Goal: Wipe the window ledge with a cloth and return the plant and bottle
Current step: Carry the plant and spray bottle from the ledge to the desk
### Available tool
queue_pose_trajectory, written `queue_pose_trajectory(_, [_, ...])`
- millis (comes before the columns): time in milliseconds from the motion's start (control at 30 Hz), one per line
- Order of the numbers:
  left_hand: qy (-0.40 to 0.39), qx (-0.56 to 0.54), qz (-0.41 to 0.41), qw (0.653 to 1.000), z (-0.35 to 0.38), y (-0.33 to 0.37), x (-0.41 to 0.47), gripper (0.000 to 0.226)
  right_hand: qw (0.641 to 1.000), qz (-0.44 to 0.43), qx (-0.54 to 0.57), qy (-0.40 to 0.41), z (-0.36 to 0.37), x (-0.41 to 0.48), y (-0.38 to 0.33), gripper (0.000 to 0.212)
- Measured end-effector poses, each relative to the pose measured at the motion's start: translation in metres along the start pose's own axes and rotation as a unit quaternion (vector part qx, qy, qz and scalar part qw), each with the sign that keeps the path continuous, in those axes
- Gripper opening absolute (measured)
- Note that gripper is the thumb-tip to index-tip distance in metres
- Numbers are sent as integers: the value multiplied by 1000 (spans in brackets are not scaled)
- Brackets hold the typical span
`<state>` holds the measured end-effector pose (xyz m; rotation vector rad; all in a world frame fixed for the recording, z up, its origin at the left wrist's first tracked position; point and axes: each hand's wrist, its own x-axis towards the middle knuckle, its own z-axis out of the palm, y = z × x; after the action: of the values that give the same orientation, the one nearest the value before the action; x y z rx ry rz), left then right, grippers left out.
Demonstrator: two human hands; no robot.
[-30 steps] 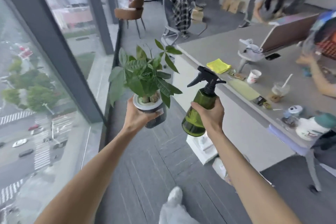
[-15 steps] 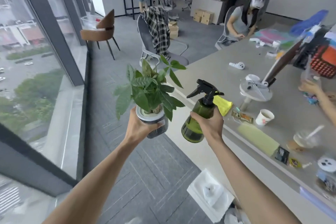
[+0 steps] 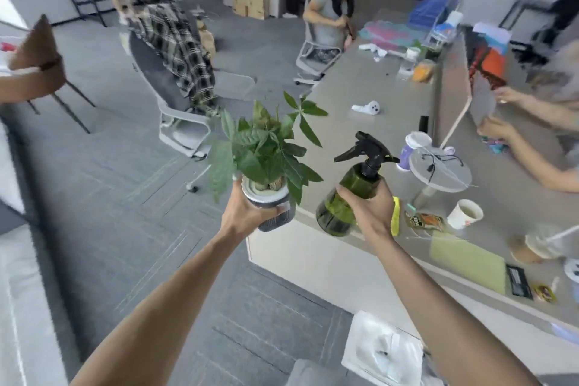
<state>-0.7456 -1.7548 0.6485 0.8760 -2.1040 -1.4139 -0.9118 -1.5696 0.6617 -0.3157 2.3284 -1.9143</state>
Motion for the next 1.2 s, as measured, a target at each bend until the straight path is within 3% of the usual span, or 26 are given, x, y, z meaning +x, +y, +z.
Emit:
queue_pose_trajectory(167, [-90, 56, 30, 994, 18, -20, 107, 97, 999, 14, 1, 46, 39, 71, 25, 54])
queue_pose_trajectory(433, [-177, 80, -1, 981, 69, -45, 225, 70, 993, 50, -31, 99, 79, 165, 79, 57])
queue_pose_trajectory(567, [-202, 107, 21, 973, 82, -61, 277, 92, 989, 66, -77, 112, 94, 196, 93, 62])
queue_pose_trajectory(833, [-277, 172, 64, 943, 123, -94, 374, 99, 981, 75, -102, 150, 121, 253, 125, 69])
queue_pose_trajectory(1000, [-296, 98, 58, 948, 143, -92, 408, 68, 978, 70, -106, 163, 134, 282, 140, 64])
queue_pose_trajectory(1067, [-340, 87, 33, 936, 147, -91, 415, 63, 979, 67, -108, 161, 137, 289, 146, 63])
queue_pose_trajectory(1200, [-365, 91, -34, 926, 145, -89, 427, 93, 979, 63, -106, 159, 141, 296, 150, 62])
